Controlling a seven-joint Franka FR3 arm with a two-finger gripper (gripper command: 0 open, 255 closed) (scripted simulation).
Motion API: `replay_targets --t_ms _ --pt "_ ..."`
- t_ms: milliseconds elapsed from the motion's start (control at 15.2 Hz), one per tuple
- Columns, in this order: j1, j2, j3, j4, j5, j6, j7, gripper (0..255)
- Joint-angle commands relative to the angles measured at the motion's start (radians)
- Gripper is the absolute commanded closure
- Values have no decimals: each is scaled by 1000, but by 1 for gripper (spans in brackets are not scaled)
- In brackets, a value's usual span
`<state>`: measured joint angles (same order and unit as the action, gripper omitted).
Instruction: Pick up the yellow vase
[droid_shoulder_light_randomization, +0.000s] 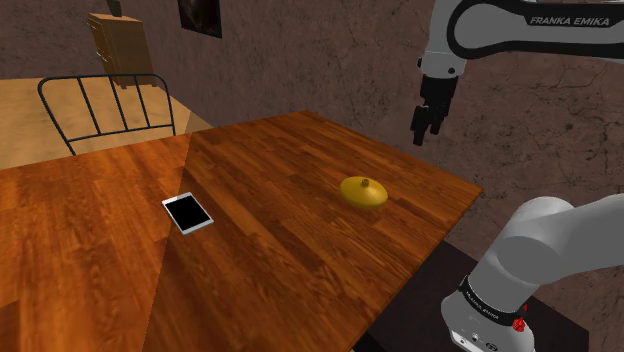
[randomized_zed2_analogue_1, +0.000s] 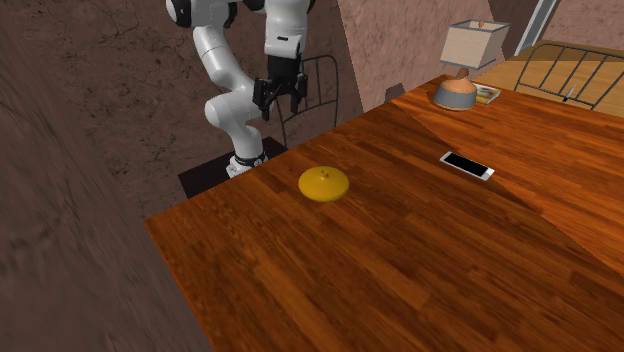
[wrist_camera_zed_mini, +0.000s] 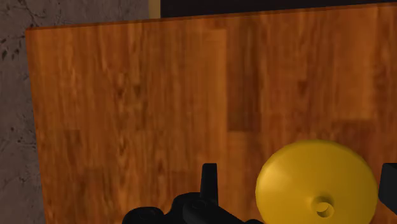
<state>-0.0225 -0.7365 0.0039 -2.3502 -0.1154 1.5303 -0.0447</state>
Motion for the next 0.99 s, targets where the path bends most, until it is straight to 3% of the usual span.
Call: replay_targets --t_ms 0,792,924 --pt "0 0 0 0 0 0 0 0" --pt "71 235 -10 -139 168 446 21 0" --pt "76 256 -10 -151 178 482 18 0"
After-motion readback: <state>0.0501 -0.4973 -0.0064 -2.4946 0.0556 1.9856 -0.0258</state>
